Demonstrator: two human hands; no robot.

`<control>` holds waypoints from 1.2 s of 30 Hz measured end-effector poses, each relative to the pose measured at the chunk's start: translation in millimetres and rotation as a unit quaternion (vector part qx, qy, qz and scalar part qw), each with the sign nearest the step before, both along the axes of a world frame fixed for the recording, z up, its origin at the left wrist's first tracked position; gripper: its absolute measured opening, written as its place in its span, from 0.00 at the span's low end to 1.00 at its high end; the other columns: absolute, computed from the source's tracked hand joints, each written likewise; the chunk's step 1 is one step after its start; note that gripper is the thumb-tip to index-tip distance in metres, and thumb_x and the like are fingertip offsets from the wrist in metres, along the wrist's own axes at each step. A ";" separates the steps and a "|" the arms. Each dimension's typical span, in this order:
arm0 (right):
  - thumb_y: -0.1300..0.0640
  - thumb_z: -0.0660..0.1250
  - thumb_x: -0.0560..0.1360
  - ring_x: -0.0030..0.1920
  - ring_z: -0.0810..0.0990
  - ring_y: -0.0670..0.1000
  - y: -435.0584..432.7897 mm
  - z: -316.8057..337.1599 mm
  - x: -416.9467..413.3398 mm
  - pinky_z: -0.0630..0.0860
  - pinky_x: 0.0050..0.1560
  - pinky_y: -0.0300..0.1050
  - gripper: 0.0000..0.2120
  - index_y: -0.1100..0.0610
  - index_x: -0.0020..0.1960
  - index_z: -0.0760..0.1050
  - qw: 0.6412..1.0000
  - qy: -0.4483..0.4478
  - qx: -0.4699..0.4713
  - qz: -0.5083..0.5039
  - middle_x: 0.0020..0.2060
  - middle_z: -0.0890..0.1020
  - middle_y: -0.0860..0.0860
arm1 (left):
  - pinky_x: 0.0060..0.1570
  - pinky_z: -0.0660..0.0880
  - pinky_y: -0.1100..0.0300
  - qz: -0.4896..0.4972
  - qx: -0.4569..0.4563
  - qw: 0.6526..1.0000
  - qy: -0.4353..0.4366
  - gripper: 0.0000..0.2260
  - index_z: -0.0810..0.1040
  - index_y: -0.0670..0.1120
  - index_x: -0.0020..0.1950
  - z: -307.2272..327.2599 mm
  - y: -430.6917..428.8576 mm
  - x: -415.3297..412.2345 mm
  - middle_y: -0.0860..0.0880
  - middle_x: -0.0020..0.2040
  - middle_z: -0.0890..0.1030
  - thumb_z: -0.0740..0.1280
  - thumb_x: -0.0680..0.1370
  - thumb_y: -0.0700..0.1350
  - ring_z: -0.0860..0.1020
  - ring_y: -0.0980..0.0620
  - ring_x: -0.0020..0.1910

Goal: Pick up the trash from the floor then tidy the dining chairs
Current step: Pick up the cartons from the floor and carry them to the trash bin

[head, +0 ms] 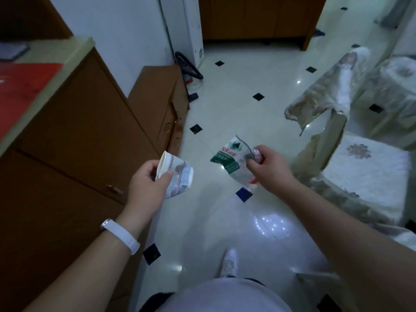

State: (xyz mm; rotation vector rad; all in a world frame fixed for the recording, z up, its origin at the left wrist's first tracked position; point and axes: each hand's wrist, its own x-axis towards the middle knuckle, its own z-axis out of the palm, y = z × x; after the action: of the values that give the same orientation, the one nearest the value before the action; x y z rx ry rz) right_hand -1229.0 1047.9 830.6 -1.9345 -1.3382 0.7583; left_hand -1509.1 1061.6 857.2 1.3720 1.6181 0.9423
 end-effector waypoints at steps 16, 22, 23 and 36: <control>0.55 0.66 0.75 0.39 0.80 0.56 121.4 -8.0 118.8 0.78 0.39 0.50 0.04 0.56 0.46 0.77 0.991 0.003 -0.028 -0.129 0.36 0.81 0.55 | 0.41 0.76 0.56 -0.150 0.021 0.989 -0.001 0.05 0.81 0.50 0.50 -24.8 214.4 139.9 0.49 0.43 0.83 0.72 0.76 0.42 0.80 0.54 0.39; 0.55 0.66 0.75 0.33 0.74 0.53 210.7 -0.7 153.8 0.72 0.34 0.45 0.05 0.57 0.44 0.75 0.982 -0.032 -0.032 -0.181 0.33 0.78 0.52 | 0.44 0.78 0.53 -0.188 0.021 0.982 -0.029 0.06 0.78 0.56 0.44 -43.2 335.0 188.4 0.53 0.41 0.83 0.72 0.76 0.45 0.80 0.51 0.40; 0.56 0.66 0.76 0.31 0.72 0.50 228.3 3.0 157.8 0.69 0.32 0.43 0.05 0.57 0.43 0.75 0.981 -0.042 -0.038 -0.185 0.32 0.76 0.51 | 0.44 0.78 0.53 -0.191 0.021 0.981 -0.029 0.08 0.78 0.57 0.44 -42.1 356.1 195.1 0.53 0.41 0.82 0.72 0.76 0.44 0.80 0.51 0.40; 0.55 0.65 0.75 0.36 0.81 0.55 405.6 1.9 219.0 0.81 0.33 0.51 0.03 0.54 0.44 0.75 0.968 -0.017 -0.039 -0.246 0.36 0.80 0.55 | 0.45 0.79 0.55 -0.275 0.007 0.961 -0.031 0.08 0.78 0.56 0.45 -29.3 559.6 297.8 0.56 0.44 0.82 0.70 0.78 0.43 0.81 0.56 0.42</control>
State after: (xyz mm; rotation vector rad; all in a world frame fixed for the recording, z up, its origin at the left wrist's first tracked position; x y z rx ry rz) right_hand -1009.9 1453.5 832.5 -2.2233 -0.7958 0.5344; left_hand -1211.2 1621.1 827.9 1.6624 1.0891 0.6503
